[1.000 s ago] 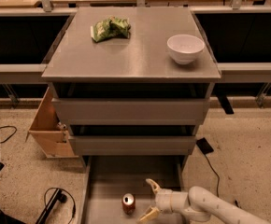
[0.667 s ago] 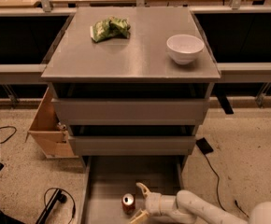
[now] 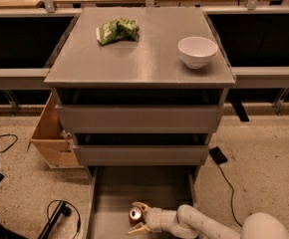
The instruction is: Pick coke can from bottom drawer and place on counter
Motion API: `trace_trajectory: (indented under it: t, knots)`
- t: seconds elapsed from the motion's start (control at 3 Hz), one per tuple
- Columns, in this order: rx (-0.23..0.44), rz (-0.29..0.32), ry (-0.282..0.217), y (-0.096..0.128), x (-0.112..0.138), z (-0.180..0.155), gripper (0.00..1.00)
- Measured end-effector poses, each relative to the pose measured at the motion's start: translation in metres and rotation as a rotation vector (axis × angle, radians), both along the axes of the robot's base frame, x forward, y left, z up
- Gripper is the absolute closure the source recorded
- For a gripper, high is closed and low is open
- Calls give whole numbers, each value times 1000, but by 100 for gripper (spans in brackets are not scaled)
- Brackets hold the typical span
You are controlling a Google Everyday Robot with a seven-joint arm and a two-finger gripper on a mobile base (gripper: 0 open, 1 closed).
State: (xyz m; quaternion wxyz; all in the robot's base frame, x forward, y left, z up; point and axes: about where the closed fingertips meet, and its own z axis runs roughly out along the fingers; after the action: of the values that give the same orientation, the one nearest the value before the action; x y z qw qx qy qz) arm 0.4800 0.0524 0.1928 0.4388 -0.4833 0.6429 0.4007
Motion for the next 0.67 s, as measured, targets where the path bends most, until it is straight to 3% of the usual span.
trace_trajectory:
  t: [0.67]
  knots:
    - [-1, 1, -2, 4, 4, -12, 73]
